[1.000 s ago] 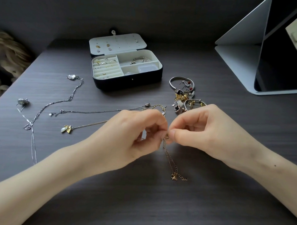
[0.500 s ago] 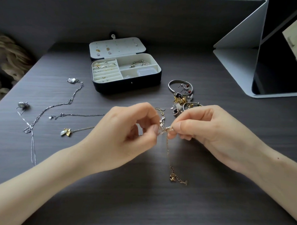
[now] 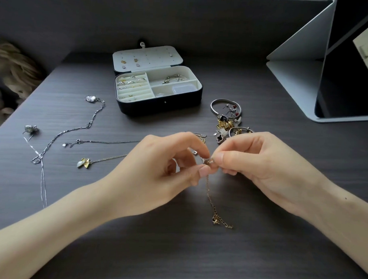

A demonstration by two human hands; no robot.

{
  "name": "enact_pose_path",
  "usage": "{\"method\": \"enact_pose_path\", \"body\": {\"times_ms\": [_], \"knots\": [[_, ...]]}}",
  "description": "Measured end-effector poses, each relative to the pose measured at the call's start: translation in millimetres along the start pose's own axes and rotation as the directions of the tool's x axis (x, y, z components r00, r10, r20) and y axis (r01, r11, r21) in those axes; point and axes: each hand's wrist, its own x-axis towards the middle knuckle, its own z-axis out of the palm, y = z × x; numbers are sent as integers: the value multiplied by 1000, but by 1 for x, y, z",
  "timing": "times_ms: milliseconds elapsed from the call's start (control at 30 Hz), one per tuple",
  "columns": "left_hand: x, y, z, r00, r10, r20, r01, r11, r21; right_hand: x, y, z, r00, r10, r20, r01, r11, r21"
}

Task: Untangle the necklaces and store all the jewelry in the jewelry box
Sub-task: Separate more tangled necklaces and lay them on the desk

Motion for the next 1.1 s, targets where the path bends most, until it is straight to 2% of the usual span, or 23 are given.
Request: {"method": "enact_pose_path", "body": {"times_ms": [167, 433, 567, 1100], "knots": [[0, -1, 2, 1000, -6, -16, 6, 1000, 28, -1, -1, 1, 1000, 8, 5, -8, 1000, -28], [-1, -4, 2, 989, 145, -26, -133, 953, 271, 0, 1, 2, 1000, 15, -13, -15, 999, -47], [0, -7, 2, 981, 195, -6, -182, 928, 324, 1, 2, 2, 1000, 14, -15, -15, 999, -40], [1, -9, 0, 992, 127, -4, -124, 976, 179, 1, 3, 3, 999, 7, -51, -12, 996, -90]]}}
